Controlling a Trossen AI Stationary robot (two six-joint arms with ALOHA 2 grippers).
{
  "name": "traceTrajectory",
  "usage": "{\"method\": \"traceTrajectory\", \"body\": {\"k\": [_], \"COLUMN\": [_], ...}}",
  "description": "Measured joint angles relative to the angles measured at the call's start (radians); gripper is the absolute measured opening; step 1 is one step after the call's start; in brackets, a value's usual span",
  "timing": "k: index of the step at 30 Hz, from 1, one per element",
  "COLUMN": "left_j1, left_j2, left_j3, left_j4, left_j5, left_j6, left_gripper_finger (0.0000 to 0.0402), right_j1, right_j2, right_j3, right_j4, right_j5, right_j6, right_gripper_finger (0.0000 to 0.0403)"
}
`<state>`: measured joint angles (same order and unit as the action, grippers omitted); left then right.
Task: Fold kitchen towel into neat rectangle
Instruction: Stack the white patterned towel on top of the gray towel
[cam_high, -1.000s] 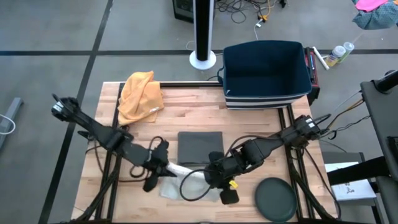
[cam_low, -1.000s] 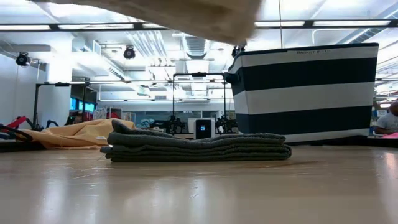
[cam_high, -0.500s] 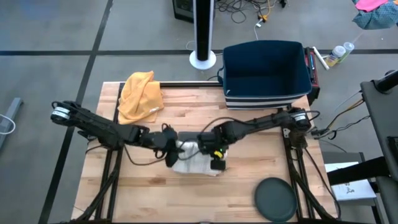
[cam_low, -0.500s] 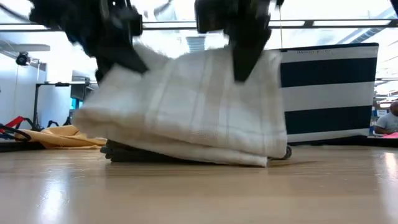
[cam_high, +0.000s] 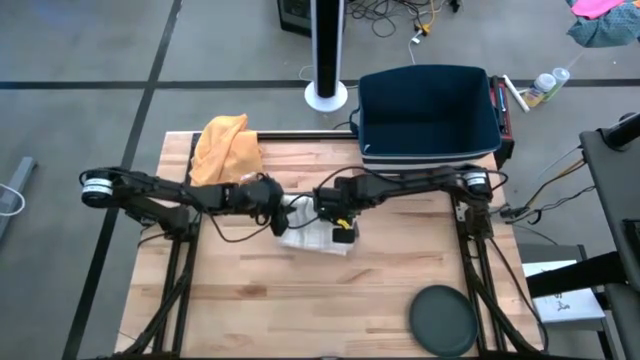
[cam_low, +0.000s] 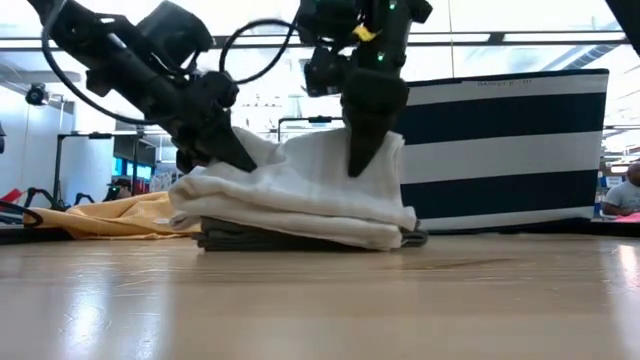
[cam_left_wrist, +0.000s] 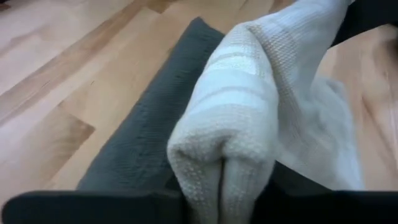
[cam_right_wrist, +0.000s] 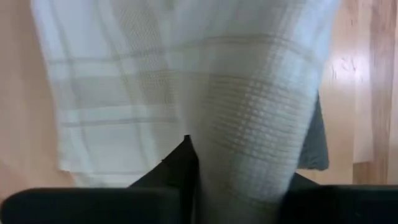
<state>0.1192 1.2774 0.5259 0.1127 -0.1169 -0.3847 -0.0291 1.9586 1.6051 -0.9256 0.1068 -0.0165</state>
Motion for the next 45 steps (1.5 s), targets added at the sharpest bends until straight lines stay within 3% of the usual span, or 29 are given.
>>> {"method": "traceTrajectory", "body": {"k": [4,10,20,25,29,32,35,38,41,45], "left_j1": [0.036,0.088,0.134,0.100,0.002,-0.099,-0.175,-0.193,-0.193,-0.198], "left_j2": [0.000,-0.020,-0.134,-0.254,-0.327,-0.351,-0.341,-0.302,-0.255,-0.187], "left_j3": [0.002,0.003,0.003,-0.014,-0.112,-0.198,-0.264,-0.285,-0.274,-0.264], "left_j4": [-0.011,-0.029,-0.069,-0.116,-0.066,-0.001,0.105,0.159,0.173,0.243], "left_j5": [0.032,0.031,0.031,0.136,0.212,0.169,0.015,-0.095,-0.106,-0.016], "left_j6": [0.040,0.107,0.264,0.303,0.287,0.270,0.271,0.278,0.290,0.298], "left_gripper_finger": [0.0137,0.0202,0.0279,0.0281,0.0270,0.0260,0.0253,0.0247,0.0242,0.0235], "right_j1": [-0.022,-0.037,-0.035,0.023,0.100,0.156,0.193,0.206,0.207,0.208], "right_j2": [0.014,0.015,0.013,0.007,0.007,0.007,0.013,0.036,0.056,0.056], "right_j3": [0.000,0.001,0.064,0.103,0.054,0.005,-0.008,-0.008,-0.010,-0.013], "right_j4": [0.000,-0.004,-0.043,-0.085,-0.009,0.098,0.173,0.190,0.174,0.162], "right_j5": [0.018,0.155,0.168,0.168,0.133,0.129,0.145,0.230,0.247,0.210], "right_j6": [-0.013,-0.042,-0.076,-0.016,0.031,0.087,0.140,0.174,0.225,0.288], "right_gripper_finger": [0.0143,0.0194,0.0255,0.0265,0.0265,0.0262,0.0258,0.0249,0.0237,0.0217]}}
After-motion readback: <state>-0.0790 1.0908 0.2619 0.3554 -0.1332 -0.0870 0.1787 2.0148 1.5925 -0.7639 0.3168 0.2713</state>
